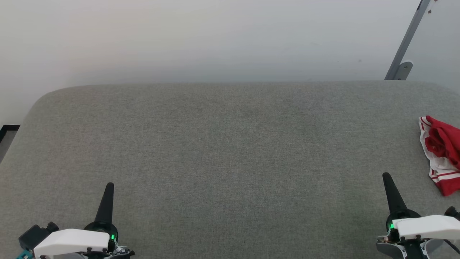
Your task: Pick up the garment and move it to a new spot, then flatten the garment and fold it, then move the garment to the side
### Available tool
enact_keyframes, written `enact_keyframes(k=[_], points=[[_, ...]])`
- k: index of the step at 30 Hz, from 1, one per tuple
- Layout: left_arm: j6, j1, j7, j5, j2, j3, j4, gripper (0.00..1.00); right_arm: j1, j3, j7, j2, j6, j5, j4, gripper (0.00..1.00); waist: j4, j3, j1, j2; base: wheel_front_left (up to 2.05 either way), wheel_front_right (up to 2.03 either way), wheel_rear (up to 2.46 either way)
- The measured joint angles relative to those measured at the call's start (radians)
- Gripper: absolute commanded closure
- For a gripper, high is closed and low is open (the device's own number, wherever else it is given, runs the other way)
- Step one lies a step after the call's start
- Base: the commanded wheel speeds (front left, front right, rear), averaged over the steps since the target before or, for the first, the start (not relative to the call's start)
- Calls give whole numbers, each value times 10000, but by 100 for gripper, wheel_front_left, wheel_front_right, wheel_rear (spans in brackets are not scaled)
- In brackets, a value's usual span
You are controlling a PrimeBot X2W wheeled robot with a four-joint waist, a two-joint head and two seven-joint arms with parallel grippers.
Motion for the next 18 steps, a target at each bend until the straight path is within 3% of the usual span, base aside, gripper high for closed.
enact_keyframes(k=[18], points=[[-2, -372, 424, -1252, -150, 148, 119, 100, -308, 21, 408, 48, 0, 1419, 58, 100, -118, 84, 0, 0, 0, 0, 0]])
